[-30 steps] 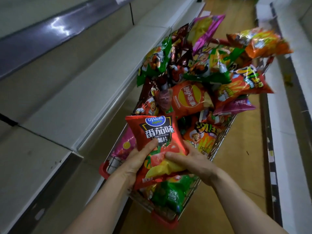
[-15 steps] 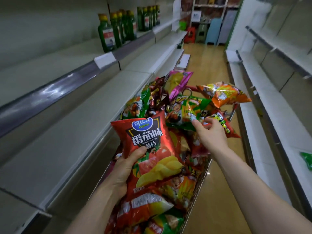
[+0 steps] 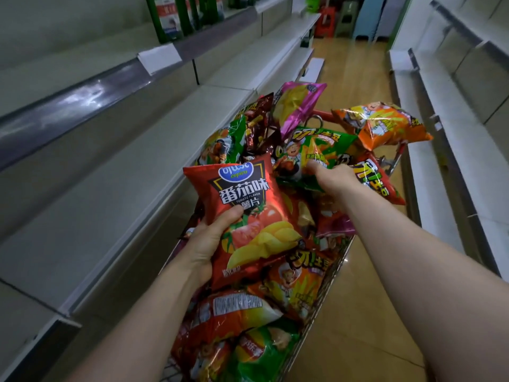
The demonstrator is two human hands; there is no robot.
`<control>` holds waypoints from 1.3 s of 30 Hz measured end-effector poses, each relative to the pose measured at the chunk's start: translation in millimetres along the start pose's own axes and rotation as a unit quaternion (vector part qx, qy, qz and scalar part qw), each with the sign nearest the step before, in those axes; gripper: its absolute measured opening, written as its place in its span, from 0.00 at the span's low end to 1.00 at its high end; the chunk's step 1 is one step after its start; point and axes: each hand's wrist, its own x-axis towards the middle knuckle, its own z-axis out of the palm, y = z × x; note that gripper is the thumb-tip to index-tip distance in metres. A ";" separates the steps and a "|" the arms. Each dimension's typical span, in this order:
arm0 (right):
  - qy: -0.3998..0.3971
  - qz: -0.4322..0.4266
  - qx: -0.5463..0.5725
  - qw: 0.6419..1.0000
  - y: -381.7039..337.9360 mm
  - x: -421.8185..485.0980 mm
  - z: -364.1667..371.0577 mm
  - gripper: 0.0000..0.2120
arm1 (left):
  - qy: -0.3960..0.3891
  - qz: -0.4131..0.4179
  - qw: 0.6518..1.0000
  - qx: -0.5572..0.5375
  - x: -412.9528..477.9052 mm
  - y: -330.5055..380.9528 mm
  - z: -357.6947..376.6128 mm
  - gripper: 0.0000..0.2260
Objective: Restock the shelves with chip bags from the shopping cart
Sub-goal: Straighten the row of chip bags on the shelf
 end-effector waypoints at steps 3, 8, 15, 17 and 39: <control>-0.030 0.041 0.078 0.996 2.4 0.6 2.6 0.27 | 0.003 0.001 1.000 0.000 2.4 -2.7 -1.4 0.27; -0.007 0.038 0.170 0.985 9.7 4.1 6.0 0.24 | 0.014 -0.002 1.000 0.004 3.0 -4.3 -7.5 0.27; -0.047 0.000 0.299 0.953 17.2 -10.4 -12.9 0.06 | 0.033 -0.009 0.999 0.032 4.4 4.1 -19.6 0.23; -0.082 -0.035 0.314 0.945 13.1 -23.8 -24.5 0.04 | 0.040 -0.012 0.998 0.042 4.4 6.8 -24.0 0.24; -0.159 -0.114 0.040 0.980 -22.4 -204.2 -62.4 0.39 | -0.133 0.076 0.976 0.153 -64.2 59.5 -2.0 0.39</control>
